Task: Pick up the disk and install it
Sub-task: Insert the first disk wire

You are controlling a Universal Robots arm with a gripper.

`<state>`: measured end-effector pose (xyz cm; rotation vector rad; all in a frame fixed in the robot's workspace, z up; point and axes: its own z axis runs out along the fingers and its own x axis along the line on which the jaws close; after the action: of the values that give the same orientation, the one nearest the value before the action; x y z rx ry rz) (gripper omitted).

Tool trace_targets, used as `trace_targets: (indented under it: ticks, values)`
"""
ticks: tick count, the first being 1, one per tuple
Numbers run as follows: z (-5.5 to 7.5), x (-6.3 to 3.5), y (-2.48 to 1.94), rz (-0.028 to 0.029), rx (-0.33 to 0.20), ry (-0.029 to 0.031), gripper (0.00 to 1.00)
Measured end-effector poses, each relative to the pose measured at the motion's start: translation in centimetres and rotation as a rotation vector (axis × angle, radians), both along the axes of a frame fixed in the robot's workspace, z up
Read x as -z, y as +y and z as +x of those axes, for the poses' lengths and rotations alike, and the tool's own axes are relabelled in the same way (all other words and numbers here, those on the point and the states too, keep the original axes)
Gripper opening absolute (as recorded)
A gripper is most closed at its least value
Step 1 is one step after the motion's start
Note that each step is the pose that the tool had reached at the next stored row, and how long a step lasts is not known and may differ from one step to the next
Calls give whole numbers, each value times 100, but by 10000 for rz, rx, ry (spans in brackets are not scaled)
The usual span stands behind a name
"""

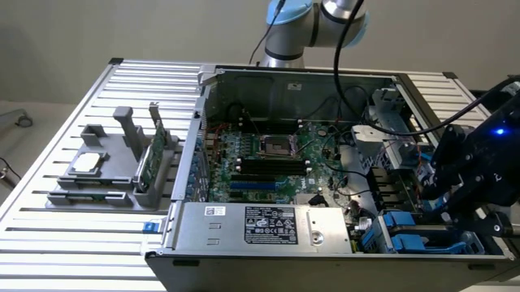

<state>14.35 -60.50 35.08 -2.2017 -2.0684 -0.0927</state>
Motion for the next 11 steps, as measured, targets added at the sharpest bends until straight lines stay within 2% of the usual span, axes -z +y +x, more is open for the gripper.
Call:
trace_targets:
  ticks: [5,11]
  values:
    - [-62,-175,-1,6,0,0,37]
    - [-331,-231,-6,31,0,0,35]
